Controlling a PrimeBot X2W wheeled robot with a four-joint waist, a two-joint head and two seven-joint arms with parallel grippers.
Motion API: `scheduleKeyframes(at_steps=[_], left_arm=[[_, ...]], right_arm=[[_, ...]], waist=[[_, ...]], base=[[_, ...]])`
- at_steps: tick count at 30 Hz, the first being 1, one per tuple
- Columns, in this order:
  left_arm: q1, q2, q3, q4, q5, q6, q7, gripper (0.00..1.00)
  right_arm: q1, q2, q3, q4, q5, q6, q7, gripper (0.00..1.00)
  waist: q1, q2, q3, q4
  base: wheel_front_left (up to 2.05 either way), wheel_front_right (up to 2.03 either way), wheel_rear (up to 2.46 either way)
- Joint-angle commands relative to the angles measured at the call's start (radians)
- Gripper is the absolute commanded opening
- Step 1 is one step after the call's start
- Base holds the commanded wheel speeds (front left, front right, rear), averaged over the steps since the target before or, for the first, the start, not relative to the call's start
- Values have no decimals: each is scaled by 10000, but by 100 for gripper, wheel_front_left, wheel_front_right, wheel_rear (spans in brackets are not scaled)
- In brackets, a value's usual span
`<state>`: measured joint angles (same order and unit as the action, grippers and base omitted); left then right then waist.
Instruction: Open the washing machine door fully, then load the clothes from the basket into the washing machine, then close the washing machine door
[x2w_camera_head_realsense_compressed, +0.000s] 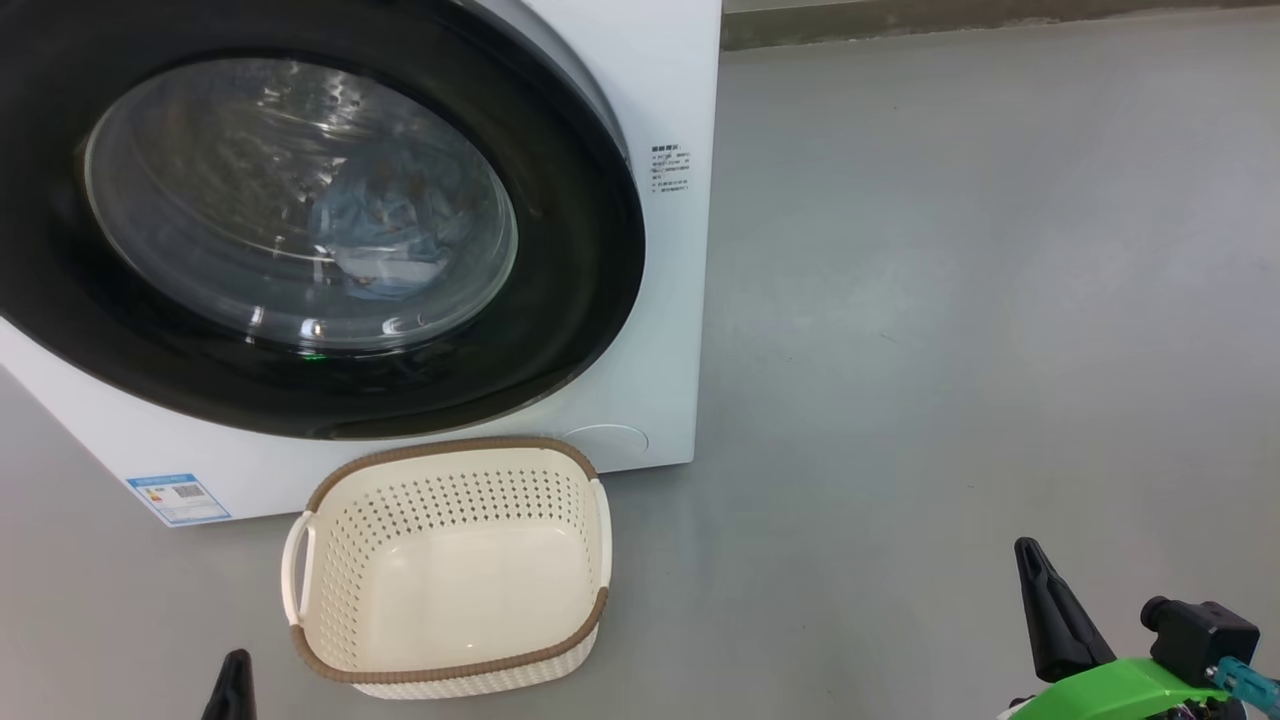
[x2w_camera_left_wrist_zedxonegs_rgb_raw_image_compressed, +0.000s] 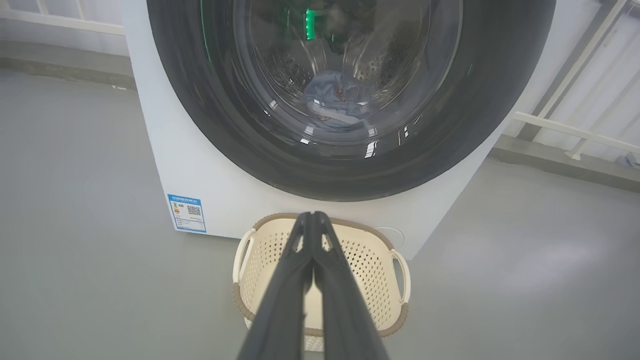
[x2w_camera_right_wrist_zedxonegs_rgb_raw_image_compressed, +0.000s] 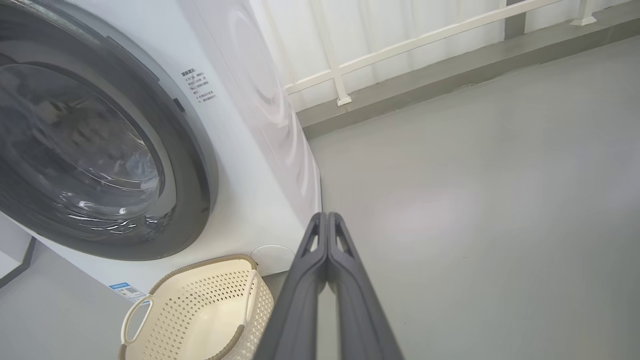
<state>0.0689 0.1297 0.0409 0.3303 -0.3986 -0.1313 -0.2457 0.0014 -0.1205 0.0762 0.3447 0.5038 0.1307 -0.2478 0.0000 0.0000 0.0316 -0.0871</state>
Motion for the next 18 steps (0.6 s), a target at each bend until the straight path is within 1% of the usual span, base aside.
scheduleKeyframes(at_steps=[1,3,7,18], left_arm=[[-69,155,113,-196,-299,6,63,0],[-95,139,123,-215,-494,13,121,0],[-153,108,141,-250,-884,31,235,0],[-296,29,190,-332,-1864,58,524,0]], right_arm=[[-211,-110,-85,-234,296,0,35,0],[-222,-101,-111,-249,480,0,91,0],[-255,-83,-160,-270,846,0,201,0],[-342,-38,-283,-324,1762,0,475,0]], waist=[[9,0,-11,19],[12,0,-23,33],[1,0,-24,62],[0,0,-48,132]], base=[[0,0,0],[0,0,0],[0,0,0],[0,0,0]])
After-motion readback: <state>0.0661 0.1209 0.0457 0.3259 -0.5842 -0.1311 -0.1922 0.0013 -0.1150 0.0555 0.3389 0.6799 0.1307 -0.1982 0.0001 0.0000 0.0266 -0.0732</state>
